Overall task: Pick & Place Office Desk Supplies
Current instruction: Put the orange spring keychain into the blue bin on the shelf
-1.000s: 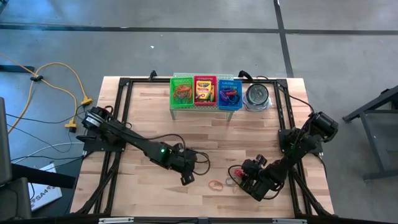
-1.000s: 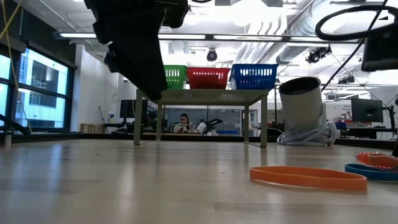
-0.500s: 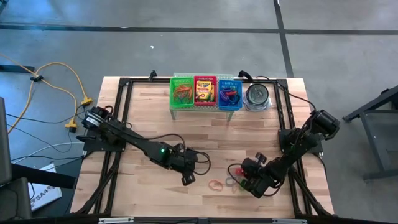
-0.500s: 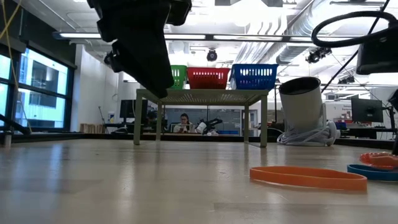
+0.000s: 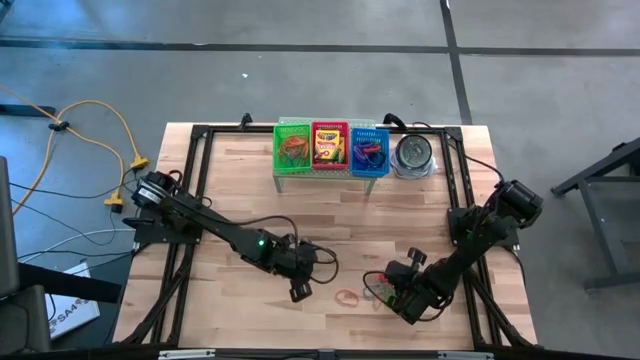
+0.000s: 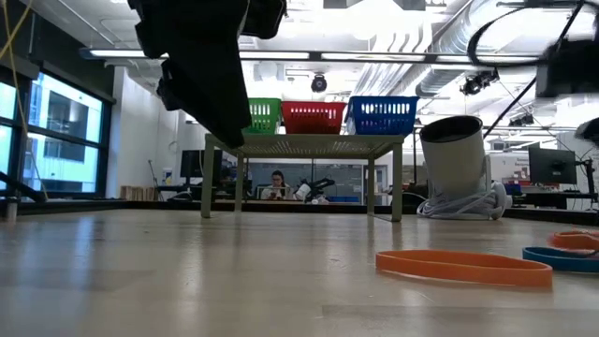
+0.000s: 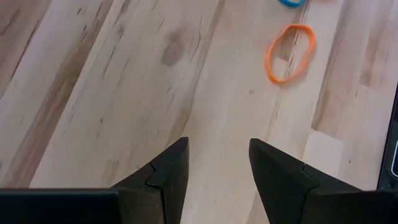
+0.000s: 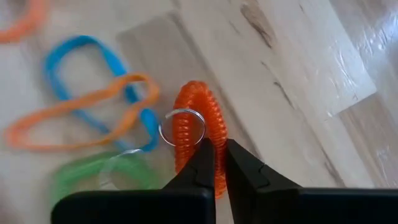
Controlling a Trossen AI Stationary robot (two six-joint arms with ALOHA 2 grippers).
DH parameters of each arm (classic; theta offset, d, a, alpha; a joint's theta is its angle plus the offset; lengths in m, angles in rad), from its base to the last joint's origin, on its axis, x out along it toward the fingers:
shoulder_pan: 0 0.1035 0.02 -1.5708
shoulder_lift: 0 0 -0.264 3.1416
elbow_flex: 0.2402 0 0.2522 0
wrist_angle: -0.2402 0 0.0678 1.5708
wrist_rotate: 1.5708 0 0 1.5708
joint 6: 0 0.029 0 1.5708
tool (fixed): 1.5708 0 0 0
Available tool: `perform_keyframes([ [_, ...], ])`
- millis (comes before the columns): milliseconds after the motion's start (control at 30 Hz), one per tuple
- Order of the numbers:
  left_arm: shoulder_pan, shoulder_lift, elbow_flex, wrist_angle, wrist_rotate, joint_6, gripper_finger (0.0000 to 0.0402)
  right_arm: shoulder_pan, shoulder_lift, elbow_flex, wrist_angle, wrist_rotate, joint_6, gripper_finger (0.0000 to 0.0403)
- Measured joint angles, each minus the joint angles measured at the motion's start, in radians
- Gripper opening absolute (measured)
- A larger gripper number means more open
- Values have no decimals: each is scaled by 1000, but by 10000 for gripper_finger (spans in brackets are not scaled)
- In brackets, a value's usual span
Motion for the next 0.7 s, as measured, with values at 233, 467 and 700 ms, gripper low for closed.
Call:
perform_keyframes([
  [233, 0, 0, 0, 3, -2, 0, 163, 1, -1, 157, -219, 76, -29, 5],
  [467, -3, 0, 0, 8, -2, 0, 163, -41, -3, 363, -586, 196, -41, 4],
  [700, -8, 0, 0, 35, -3, 3, 163, -148, -5, 587, -864, 351, -162, 4],
])
